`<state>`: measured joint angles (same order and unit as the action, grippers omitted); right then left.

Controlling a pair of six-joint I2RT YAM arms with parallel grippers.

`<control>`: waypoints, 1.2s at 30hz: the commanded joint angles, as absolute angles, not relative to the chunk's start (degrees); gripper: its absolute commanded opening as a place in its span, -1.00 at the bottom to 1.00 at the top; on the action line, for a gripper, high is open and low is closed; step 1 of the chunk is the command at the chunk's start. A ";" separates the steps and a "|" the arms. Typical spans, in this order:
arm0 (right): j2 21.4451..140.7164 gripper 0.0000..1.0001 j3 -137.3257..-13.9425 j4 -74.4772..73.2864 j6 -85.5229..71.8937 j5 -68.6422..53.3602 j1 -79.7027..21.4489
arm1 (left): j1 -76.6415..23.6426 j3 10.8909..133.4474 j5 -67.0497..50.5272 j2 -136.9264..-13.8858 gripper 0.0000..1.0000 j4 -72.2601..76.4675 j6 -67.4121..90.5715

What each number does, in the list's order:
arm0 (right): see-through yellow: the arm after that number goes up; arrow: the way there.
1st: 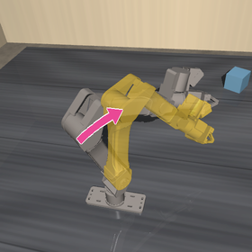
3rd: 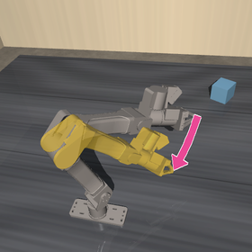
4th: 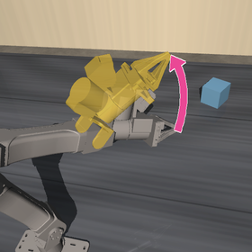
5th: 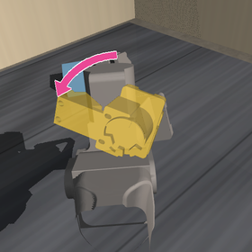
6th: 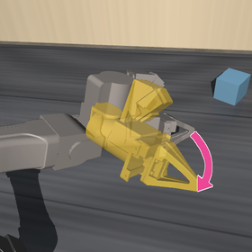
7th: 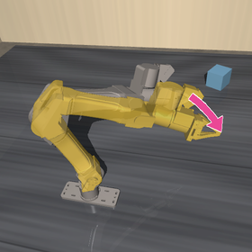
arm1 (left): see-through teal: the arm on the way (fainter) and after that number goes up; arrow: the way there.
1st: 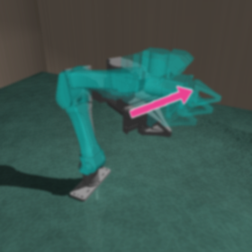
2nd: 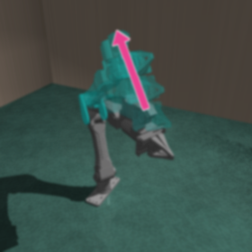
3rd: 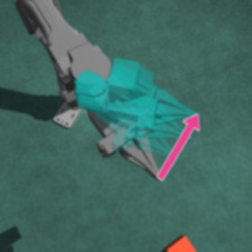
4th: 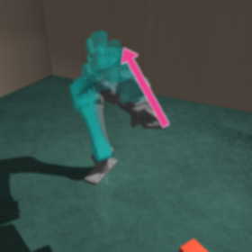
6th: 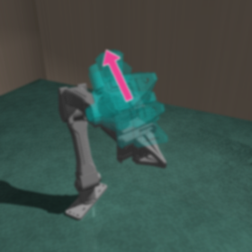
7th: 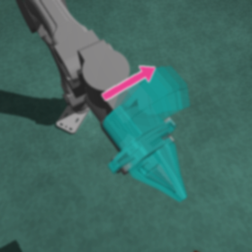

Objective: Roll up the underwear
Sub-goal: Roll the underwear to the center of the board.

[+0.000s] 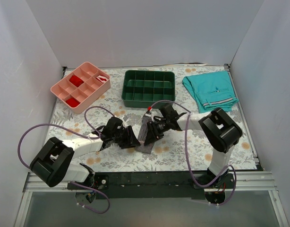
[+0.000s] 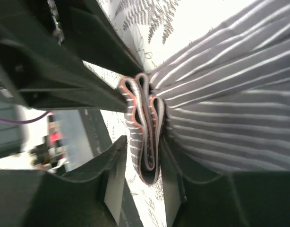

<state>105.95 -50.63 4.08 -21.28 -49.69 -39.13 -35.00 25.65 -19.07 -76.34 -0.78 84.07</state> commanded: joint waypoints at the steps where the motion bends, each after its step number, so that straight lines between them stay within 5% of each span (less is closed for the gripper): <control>1: 99.59 -0.13 -49.83 1.42 -16.88 -41.32 -39.90 | -35.86 22.76 -11.95 -81.38 -0.16 -8.18 82.27; 18: 75.86 -0.08 -42.71 -3.86 -3.44 1.47 -56.86 | -36.21 28.56 -13.01 -93.33 -0.23 -11.16 80.86; 36: 84.81 -0.01 -45.27 -9.40 7.82 10.64 -64.51 | -36.21 31.55 -15.47 -95.54 -0.22 -12.75 78.58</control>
